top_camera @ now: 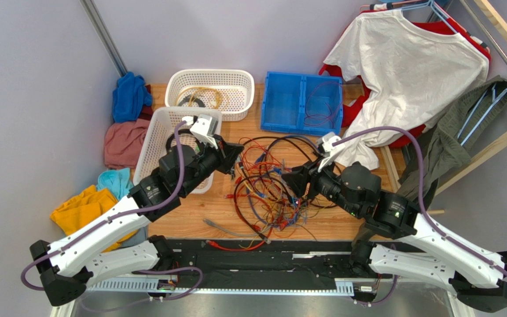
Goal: Untangle the cables
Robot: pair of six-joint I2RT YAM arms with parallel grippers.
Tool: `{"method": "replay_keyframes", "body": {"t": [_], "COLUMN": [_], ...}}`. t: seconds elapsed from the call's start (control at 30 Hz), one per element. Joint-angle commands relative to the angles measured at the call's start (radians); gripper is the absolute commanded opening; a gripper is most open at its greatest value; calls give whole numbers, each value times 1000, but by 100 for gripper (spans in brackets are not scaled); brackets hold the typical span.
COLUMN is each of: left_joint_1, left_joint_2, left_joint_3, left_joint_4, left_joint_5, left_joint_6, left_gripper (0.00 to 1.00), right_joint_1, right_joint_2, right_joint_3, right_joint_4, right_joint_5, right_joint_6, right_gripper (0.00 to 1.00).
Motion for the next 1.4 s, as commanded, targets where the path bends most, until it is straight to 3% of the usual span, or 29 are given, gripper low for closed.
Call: {"method": "replay_keyframes", "body": {"t": [0.0, 0.17, 0.37, 0.7, 0.97, 1.03, 1.07, 1.1, 1.17, 1.23, 1.33, 1.37], "left_joint_1": [3, 3, 3, 2, 0, 0, 0, 0, 0, 0, 0, 0], "left_joint_2": [-8, 12, 64, 87, 84, 81, 80, 74, 64, 45, 5, -8], "left_joint_3": [103, 223, 359, 384, 387, 389, 387, 386, 370, 353, 291, 248], "left_joint_4": [-33, -68, -128, -137, -148, -153, -157, -159, -165, -173, -185, -188], "left_joint_5": [-3, 8, 43, 68, 76, 77, 74, 73, 66, 42, -48, -74], "left_joint_6": [53, 70, 78, 55, 50, 53, 55, 56, 60, 64, 55, 41], "left_gripper": [0, 0, 0, 0, 0, 0, 0, 0, 0, 0, 37, 60], "right_joint_1": [6, 6, 7, 7, 6, 4, 4, 3, 0, 1, 1, 1], "right_joint_2": [21, 35, 104, 318, 481, 506, 527, 535, 529, 482, 365, 336], "right_joint_3": [-57, -198, -247, -255, -175, -154, -146, -140, -134, -129, -94, -72], "right_joint_4": [89, 288, 495, 784, 854, 865, 868, 870, 870, 832, 708, 669], "right_joint_5": [-82, -147, -164, 47, 102, 126, 137, 148, 157, 175, 198, 198], "right_joint_6": [20, 38, 3, -72, -112, -115, -117, -117, -121, -118, -120, -127], "right_gripper": [48, 50, 54, 55, 53, 47, 39, 19, 0, 0, 0, 0]}}
